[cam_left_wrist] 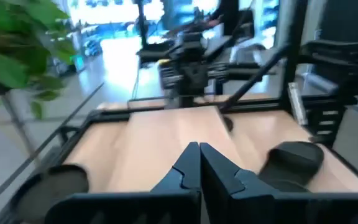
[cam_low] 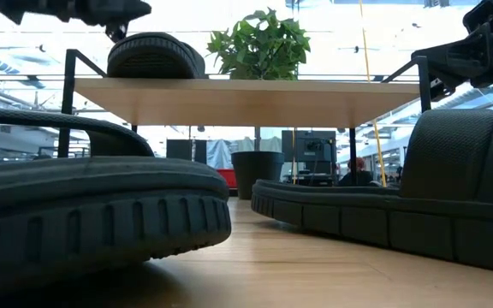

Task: Pick and place slides into the shelf
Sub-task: Put the right black slide on the shelf

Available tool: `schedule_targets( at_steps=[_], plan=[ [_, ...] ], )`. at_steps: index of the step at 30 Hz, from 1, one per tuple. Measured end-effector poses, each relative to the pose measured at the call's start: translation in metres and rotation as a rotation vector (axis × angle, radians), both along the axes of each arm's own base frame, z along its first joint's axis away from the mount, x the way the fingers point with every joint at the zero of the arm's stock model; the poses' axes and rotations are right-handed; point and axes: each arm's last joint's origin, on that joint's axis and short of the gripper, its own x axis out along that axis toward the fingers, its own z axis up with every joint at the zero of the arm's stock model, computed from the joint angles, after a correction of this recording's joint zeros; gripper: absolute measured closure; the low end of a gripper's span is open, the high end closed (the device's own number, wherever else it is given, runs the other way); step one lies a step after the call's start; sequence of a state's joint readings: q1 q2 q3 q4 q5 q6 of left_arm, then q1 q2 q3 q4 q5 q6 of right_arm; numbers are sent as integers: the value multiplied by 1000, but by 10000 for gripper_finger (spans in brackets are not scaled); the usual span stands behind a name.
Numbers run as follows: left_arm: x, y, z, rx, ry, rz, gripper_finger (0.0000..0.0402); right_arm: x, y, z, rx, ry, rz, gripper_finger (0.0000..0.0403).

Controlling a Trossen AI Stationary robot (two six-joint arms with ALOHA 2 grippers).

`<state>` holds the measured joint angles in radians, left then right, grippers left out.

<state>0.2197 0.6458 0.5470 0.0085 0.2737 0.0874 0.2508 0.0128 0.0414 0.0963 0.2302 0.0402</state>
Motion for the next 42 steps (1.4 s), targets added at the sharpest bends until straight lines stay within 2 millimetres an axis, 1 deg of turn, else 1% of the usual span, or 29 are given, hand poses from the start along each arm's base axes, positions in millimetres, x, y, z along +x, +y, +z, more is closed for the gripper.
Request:
schedule_targets(
  at_steps=[4,7,9,12,16,20,24,28,35,42],
  plan=[
    [-4,4,-34,-16,29,110,401,0,0,0,5,0,1,403],
    [-13,3,-43,-7,-20,105,401,0,0,0,27,0,3,403],
    [-21,-1,-48,1,-54,43,401,0,0,0,26,0,2,403],
    [-33,-10,-53,28,-109,-95,401,0,0,0,19,0,2,403],
    [-44,-17,-63,15,-125,-201,402,0,0,0,19,0,2,403],
    [-49,-21,-80,-13,-89,-248,402,0,0,0,18,4,2,403],
    [-48,-24,-94,-16,-66,-275,401,0,0,0,-2,3,0,403],
    [-48,-25,-101,-2,-50,-291,401,0,0,0,-31,3,-4,403],
    [-48,-28,-106,45,-32,-322,401,0,0,0,-32,-5,-5,403],
    [-48,-30,-108,10,-3,-339,401,0,0,1,-51,-12,-8,403]
  ],
)
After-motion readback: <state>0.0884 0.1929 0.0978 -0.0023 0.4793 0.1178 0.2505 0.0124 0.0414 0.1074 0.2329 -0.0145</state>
